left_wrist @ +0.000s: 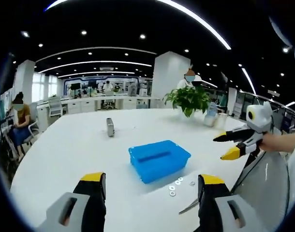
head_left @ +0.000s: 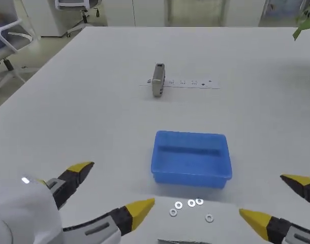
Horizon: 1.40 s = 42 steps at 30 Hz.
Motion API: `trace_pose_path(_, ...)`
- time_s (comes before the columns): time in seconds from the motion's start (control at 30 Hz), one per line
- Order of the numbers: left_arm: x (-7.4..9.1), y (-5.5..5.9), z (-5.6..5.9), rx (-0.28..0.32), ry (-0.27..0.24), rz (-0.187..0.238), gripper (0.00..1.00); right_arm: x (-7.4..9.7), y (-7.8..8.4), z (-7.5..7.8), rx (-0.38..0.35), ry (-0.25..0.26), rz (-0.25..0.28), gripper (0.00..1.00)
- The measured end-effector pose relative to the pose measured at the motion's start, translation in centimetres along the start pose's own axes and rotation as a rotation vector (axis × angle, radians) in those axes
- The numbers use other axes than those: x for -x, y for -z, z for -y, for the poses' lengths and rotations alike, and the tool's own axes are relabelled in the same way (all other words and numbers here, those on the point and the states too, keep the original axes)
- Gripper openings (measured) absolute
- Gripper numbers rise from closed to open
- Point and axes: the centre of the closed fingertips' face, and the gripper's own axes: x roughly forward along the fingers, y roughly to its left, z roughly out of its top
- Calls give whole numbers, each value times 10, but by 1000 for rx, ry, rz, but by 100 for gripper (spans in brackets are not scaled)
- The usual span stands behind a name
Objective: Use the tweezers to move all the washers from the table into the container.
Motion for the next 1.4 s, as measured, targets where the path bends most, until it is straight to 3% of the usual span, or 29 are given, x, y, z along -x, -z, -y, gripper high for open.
trace_pose_path(0.07,-4,8,5,-24,30,-43,78,-6,8,-9,32,-41,-44,55)
trace_pose_path(0.13,-7,11,10,-6,70,-55,78,-12,18,-19,62,-96,-98,52)
trace_pose_path(0.2,-12,21,19,-21,143,-107,76,-17,27,-28,85,-134,-146,51)
trace_pose_path(0.3,-18,33,24,-37,190,-159,75,-23,40,-39,128,-197,-216,50)
trace_pose_path(0.37,-20,39,32,-29,250,-193,72,-27,47,-46,151,-234,-251,48)
trace_pose_path(0.63,-31,60,42,-74,330,-295,66,-43,64,-66,221,-334,-345,42)
trace_pose_path(0.83,-33,77,49,-109,370,-366,64,-55,67,-74,254,-377,-362,39)
trace_pose_path(1.07,-34,90,53,-141,399,-408,59,-64,70,-84,317,-427,-389,37)
trace_pose_path(1.2,-35,97,57,-212,426,-439,53,-66,75,-87,384,-448,-416,33)
trace_pose_path(1.3,-36,97,62,-251,458,-452,46,-67,75,-90,393,-462,-418,29)
trace_pose_path(1.4,-42,100,65,-341,478,-477,40,-67,74,-92,408,-475,-417,23)
